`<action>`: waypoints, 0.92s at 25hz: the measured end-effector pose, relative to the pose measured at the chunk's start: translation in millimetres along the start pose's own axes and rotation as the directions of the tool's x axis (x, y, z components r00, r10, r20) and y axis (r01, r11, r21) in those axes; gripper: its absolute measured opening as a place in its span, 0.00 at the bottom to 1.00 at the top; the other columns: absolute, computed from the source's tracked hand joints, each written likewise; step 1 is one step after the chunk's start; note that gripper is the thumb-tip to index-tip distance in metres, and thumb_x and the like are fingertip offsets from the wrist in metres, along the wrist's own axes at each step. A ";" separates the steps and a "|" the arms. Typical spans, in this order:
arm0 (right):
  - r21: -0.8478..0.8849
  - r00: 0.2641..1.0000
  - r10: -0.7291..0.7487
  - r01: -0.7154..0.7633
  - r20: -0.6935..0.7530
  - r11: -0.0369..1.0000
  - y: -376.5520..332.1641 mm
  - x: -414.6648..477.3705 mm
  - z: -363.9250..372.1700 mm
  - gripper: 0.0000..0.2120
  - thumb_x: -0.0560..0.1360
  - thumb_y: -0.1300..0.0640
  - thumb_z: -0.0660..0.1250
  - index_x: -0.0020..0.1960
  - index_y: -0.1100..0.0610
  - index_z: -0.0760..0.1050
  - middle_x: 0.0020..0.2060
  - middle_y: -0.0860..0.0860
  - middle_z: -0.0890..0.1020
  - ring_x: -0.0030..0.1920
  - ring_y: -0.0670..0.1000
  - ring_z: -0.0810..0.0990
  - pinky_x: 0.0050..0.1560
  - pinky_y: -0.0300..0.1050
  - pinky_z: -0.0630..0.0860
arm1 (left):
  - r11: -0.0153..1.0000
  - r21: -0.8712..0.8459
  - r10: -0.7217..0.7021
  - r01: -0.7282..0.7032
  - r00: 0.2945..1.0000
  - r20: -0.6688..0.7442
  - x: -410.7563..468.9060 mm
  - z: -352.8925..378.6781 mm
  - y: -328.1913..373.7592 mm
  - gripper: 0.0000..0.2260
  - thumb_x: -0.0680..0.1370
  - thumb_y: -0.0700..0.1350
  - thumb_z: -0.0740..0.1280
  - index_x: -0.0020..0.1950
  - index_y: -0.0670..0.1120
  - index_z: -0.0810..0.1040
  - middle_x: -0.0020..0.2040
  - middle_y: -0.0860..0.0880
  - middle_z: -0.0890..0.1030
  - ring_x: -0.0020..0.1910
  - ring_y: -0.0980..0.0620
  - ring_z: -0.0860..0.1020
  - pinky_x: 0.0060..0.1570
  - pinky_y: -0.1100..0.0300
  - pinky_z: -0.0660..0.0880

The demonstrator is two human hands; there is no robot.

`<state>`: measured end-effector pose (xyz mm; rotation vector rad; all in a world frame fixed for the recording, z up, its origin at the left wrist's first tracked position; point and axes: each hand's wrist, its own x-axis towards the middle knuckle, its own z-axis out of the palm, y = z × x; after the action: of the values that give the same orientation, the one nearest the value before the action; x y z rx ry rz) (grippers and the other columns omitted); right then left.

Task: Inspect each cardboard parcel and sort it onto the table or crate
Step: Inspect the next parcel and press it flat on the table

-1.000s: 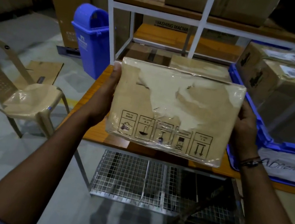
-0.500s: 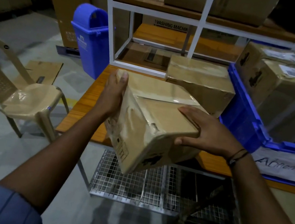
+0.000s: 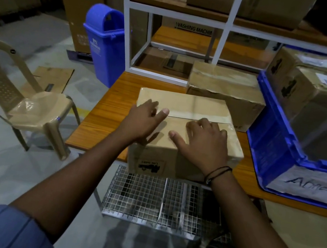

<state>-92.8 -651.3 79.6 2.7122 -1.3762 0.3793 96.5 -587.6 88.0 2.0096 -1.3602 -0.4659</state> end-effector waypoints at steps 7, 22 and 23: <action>0.130 0.993 -0.045 0.031 0.110 0.991 -1.2 31.8 14.1 0.31 0.82 0.35 0.55 0.79 0.53 0.65 0.77 0.59 0.66 0.77 0.61 0.61 0.75 0.59 0.60 | 0.840 0.512 0.095 -0.178 0.978 0.184 22.1 12.2 -19.4 0.33 0.84 0.66 0.47 0.86 0.51 0.50 0.86 0.48 0.47 0.84 0.39 0.42 0.79 0.37 0.40; 0.131 0.951 -0.139 0.105 0.277 0.986 6.1 48.0 19.9 0.35 0.84 0.34 0.42 0.85 0.51 0.50 0.84 0.53 0.50 0.84 0.55 0.48 0.82 0.55 0.46 | 0.778 0.572 0.120 -0.261 0.955 0.273 47.9 2.8 -30.3 0.36 0.83 0.69 0.44 0.86 0.51 0.45 0.85 0.48 0.43 0.84 0.41 0.40 0.80 0.38 0.40; 0.106 0.962 -0.092 0.066 0.258 0.992 5.4 46.4 21.3 0.36 0.84 0.33 0.42 0.85 0.52 0.50 0.84 0.54 0.50 0.84 0.56 0.48 0.82 0.56 0.46 | 0.780 0.570 0.122 -0.259 0.956 0.268 48.6 3.3 -31.1 0.36 0.83 0.70 0.44 0.86 0.51 0.45 0.85 0.48 0.43 0.84 0.41 0.40 0.79 0.38 0.39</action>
<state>-66.9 -694.6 70.5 2.9752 -1.3309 0.0830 134.9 -625.6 67.4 2.3201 -2.0297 -0.1634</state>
